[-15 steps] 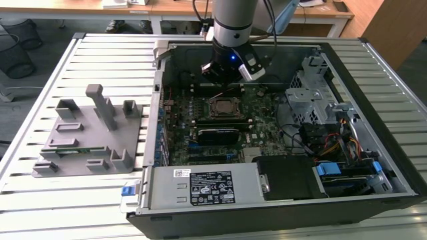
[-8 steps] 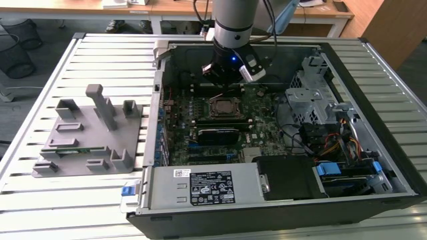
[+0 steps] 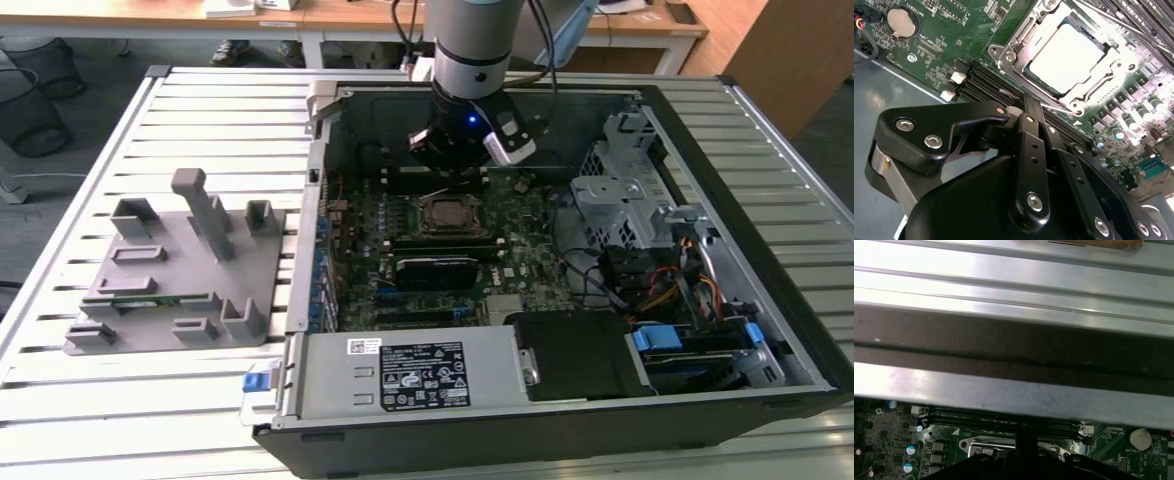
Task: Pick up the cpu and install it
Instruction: 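Install the first cpu locking lever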
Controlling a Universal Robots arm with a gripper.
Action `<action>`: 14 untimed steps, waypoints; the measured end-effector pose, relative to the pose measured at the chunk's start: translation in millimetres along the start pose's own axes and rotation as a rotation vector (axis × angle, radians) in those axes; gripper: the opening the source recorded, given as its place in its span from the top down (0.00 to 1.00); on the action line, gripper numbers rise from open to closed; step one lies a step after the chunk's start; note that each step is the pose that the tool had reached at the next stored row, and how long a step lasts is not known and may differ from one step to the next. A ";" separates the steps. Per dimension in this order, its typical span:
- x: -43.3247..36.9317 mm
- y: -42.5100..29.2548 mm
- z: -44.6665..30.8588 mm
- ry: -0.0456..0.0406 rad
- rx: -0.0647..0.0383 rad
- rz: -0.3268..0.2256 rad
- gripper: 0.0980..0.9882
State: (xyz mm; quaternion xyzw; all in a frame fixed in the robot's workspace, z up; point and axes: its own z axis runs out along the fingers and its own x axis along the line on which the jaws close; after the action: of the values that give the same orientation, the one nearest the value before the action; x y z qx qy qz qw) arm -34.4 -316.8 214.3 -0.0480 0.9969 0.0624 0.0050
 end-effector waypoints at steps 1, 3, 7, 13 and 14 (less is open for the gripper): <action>-0.6 -0.1 0.4 0.0000 0.000 0.000 0.99; -1.6 -0.2 1.3 0.0000 0.000 0.000 0.99; -3.5 -0.5 3.2 0.0000 0.000 0.000 0.99; -6.0 -1.0 6.7 0.0001 0.000 0.000 0.99; -6.3 -1.1 7.3 0.0001 0.000 0.000 0.99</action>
State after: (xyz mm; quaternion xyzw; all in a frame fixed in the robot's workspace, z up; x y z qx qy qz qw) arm -28.0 -316.4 206.9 -0.0479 0.9969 0.0624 0.0049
